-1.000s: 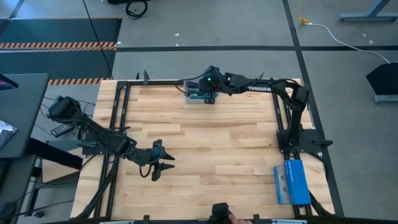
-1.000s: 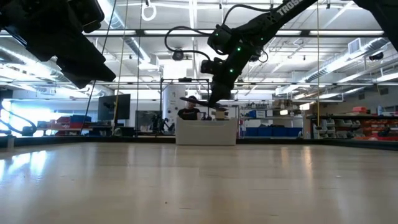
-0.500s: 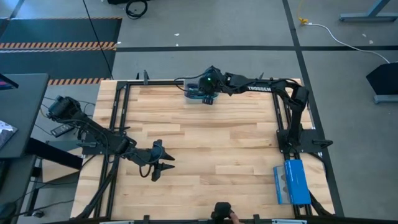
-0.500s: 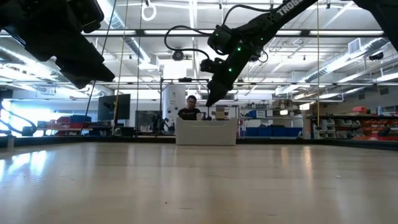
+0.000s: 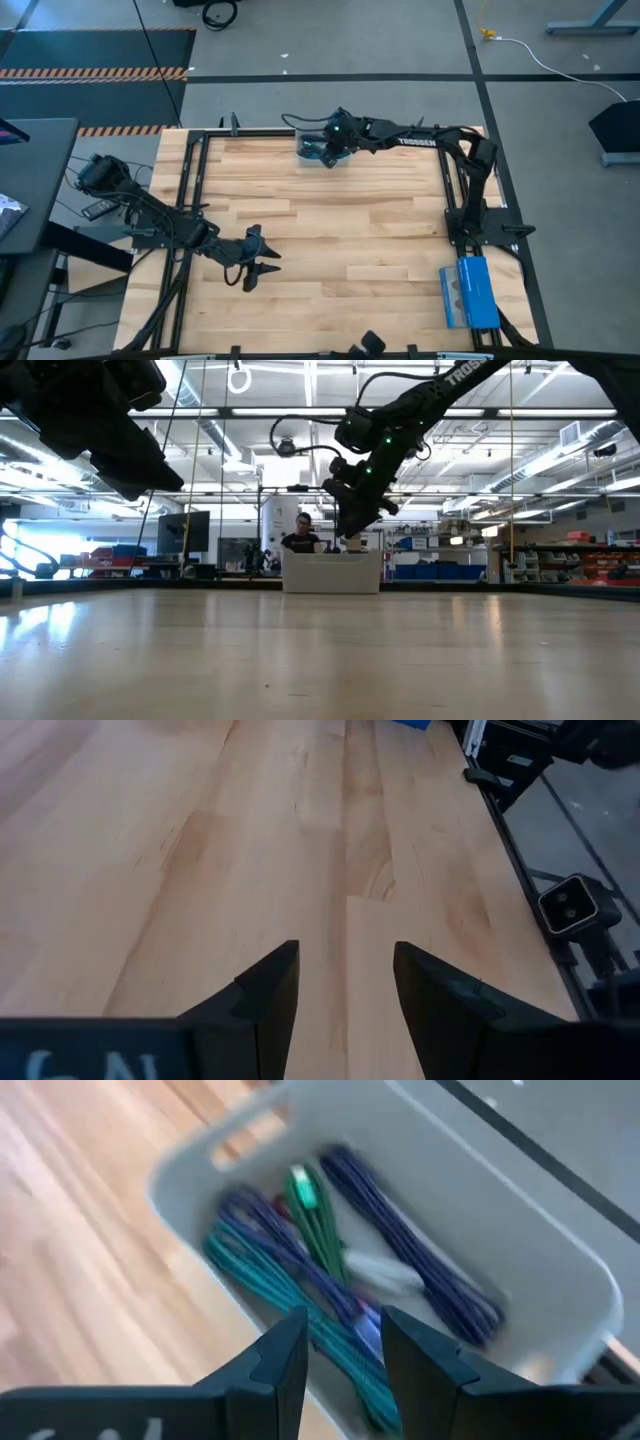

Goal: Pick and place USB-C Cables
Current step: Move the bin to the center of the table

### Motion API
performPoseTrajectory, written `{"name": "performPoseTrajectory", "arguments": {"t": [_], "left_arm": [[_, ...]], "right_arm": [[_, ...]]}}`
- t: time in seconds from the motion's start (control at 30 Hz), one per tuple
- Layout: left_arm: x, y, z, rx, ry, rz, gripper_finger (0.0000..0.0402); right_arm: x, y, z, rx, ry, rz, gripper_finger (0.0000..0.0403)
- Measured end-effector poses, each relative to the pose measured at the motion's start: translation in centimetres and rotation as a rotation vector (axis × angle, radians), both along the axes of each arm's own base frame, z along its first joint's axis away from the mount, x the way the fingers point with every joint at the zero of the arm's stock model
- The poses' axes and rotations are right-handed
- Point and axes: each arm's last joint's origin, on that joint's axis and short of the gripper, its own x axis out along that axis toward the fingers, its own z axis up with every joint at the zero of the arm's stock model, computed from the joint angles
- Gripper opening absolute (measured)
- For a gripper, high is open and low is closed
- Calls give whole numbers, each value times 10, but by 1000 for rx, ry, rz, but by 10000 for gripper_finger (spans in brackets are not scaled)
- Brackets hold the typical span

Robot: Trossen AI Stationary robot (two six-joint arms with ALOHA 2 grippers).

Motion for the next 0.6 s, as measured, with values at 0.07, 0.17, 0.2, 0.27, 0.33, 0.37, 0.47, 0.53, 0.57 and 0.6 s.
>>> {"name": "performPoseTrajectory", "arguments": {"t": [0.07,0.17,0.2,0.27,0.33,0.37,0.47,0.53,0.57,0.6], "left_arm": [[0,1,0,20,-6,11,172],[2,5,1,58,-38,106,172],[3,7,3,69,-55,148,172],[6,14,5,92,-96,250,172],[10,25,8,102,-138,380,172],[13,32,10,95,-158,448,172],[23,56,16,99,-173,589,172],[30,75,23,136,-157,650,172],[34,85,27,155,-141,677,172],[37,96,31,173,-122,707,172]], "right_arm": [[-3,2,-3,-6,57,-51,133],[-11,-1,-6,-38,137,-154,131],[-14,-3,-7,-48,157,-184,131],[-19,-9,-7,-54,175,-220,131],[-23,-15,-7,-44,175,-234,131],[-25,-18,-8,-31,175,-243,131],[-35,-27,-10,38,178,-272,131],[-43,-33,-12,83,191,-293,131],[-45,-36,-12,92,196,-300,131],[-48,-37,-12,97,207,-307,131]]}}
